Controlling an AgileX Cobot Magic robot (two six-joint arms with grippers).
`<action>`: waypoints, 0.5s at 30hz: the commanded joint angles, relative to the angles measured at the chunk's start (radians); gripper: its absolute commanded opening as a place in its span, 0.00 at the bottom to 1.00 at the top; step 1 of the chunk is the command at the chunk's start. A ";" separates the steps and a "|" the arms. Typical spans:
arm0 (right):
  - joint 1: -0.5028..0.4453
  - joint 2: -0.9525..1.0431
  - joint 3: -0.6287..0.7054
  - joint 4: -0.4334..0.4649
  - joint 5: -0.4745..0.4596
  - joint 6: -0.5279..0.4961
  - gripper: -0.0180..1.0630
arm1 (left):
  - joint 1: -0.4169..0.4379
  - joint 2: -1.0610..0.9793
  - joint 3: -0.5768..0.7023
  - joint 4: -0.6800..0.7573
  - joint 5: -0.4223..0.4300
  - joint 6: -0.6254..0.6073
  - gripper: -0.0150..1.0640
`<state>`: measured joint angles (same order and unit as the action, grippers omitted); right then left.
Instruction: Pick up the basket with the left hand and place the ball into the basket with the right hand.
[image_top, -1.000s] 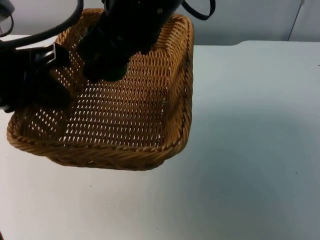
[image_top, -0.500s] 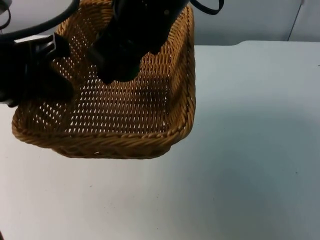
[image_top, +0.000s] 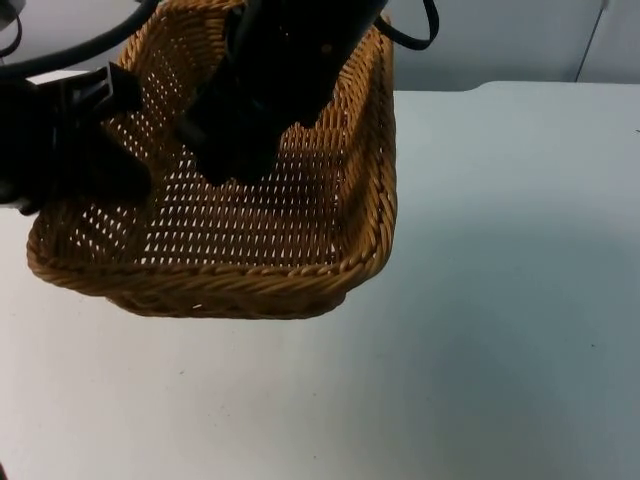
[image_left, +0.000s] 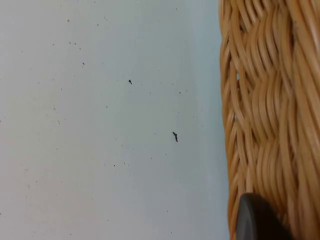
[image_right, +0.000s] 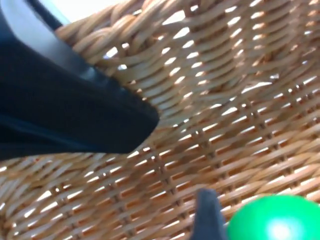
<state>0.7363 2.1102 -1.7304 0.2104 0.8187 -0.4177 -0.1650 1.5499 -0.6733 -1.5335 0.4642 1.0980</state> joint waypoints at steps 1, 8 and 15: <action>0.005 -0.002 -0.006 -0.009 -0.009 0.013 0.59 | -0.006 -0.014 0.000 -0.031 0.043 0.002 0.01; 0.005 -0.026 -0.100 -0.191 0.174 0.177 0.62 | -0.006 -0.014 0.000 -0.031 0.045 0.001 0.01; 0.005 -0.119 -0.244 -0.167 0.298 0.183 0.62 | -0.006 -0.014 0.000 -0.027 0.045 0.016 0.01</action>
<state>0.7389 2.0193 -1.9557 0.0369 1.0973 -0.2404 -0.1650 1.5499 -0.6733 -1.5421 0.4841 1.1088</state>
